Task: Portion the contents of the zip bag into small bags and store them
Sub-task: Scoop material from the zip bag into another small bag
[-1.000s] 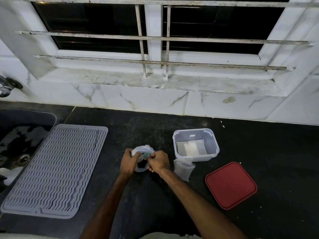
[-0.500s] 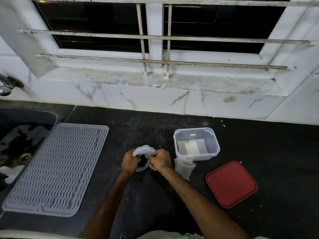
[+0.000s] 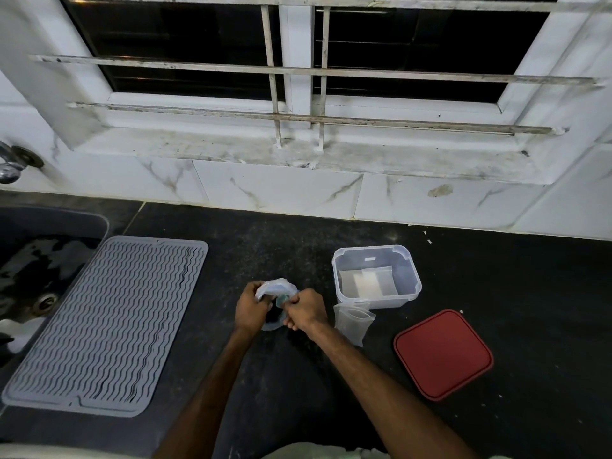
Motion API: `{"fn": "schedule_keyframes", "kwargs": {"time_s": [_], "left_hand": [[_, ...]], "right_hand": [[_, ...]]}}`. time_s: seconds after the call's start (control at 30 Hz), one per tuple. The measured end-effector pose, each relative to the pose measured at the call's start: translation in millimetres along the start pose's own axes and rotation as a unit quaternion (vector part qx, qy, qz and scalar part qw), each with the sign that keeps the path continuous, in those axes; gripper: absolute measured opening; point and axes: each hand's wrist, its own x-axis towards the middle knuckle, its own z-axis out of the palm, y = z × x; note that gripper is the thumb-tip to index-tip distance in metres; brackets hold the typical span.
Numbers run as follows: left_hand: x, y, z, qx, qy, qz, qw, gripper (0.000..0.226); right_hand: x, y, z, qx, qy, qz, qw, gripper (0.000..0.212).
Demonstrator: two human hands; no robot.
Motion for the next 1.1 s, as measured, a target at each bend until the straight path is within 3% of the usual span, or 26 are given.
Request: {"fn": "schedule_keyframes", "kwargs": {"time_s": [0.13, 0.27, 0.37, 0.43, 0.5, 0.57, 0.7, 0.83, 0.97, 1.1], "left_hand": [[-0.2, 0.9, -0.5, 0.013, -0.042, 0.011, 0.999, 0.017], [3.4, 1.5, -3.3, 0.015, -0.004, 0.004, 1.0, 0.014], [1.3, 3.0, -0.4, 0.047, 0.001, -0.017, 0.999, 0.02], [0.0, 4.7, 1.7, 0.092, -0.003, -0.044, 0.995, 0.025], [1.0, 4.5, 2.9, 0.122, 0.01, -0.062, 0.991, 0.024], [3.1, 3.3, 3.3, 0.119, 0.023, -0.082, 0.989, 0.026], [5.0, 3.4, 4.2, 0.041, 0.04, -0.113, 0.992, 0.031], [3.5, 5.4, 5.2, -0.028, 0.05, -0.118, 0.991, 0.03], [5.5, -3.4, 3.6, -0.081, 0.019, -0.103, 0.991, 0.033], [9.6, -11.1, 2.8, -0.078, 0.004, -0.093, 0.993, 0.027]], "right_hand": [[0.4, -0.4, -3.7, -0.014, 0.003, -0.009, 1.0, 0.025], [1.0, 0.0, -8.8, -0.106, 0.032, -0.075, 0.991, 0.021], [-2.1, -8.1, -15.2, -0.279, 0.049, -0.147, 0.948, 0.023], [-2.8, -15.9, -17.5, -0.391, -0.007, -0.155, 0.907, 0.029], [-2.1, -21.3, -15.6, -0.447, -0.069, -0.131, 0.882, 0.033], [-2.0, -21.8, -12.4, -0.47, -0.077, -0.127, 0.87, 0.033], [-5.0, -10.6, -6.9, -0.394, -0.019, -0.143, 0.908, 0.03], [3.6, 5.8, -7.8, -0.139, 0.003, -0.06, 0.988, 0.017], [2.4, 10.5, -14.8, 0.038, -0.04, 0.043, 0.998, 0.022], [2.0, 12.1, -9.4, 0.052, -0.034, 0.056, 0.997, 0.023]]}}
